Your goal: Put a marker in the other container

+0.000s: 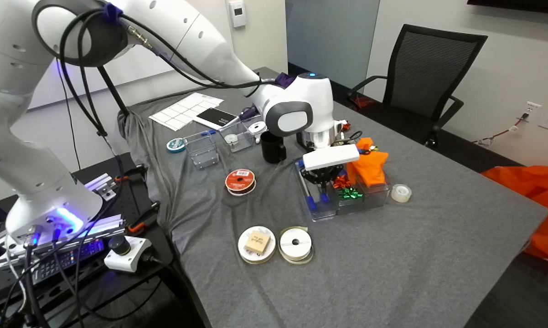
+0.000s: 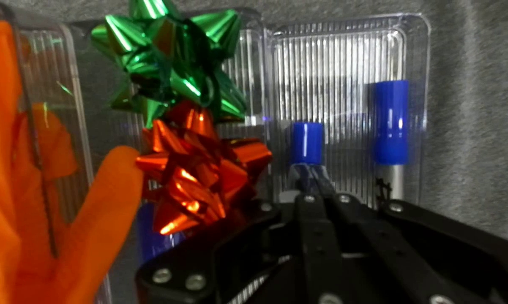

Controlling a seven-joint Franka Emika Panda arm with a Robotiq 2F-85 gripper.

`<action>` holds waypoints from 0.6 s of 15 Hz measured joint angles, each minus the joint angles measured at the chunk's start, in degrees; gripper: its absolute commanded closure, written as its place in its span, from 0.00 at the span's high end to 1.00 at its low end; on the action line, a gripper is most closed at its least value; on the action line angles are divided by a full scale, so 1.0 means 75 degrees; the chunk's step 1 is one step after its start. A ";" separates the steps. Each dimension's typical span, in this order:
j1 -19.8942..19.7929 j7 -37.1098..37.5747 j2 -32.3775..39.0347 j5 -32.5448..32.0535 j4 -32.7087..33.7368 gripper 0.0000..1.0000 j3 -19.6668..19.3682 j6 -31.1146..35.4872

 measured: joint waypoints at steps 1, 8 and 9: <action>0.0000 0.0000 0.0001 -0.0041 -0.0001 0.00 0.0000 0.0008; -0.0003 -0.0240 -0.0022 -0.0106 -0.0051 0.00 0.0003 -0.0019; -0.0009 -0.0310 -0.0033 -0.0106 -0.0067 0.00 0.0008 -0.0037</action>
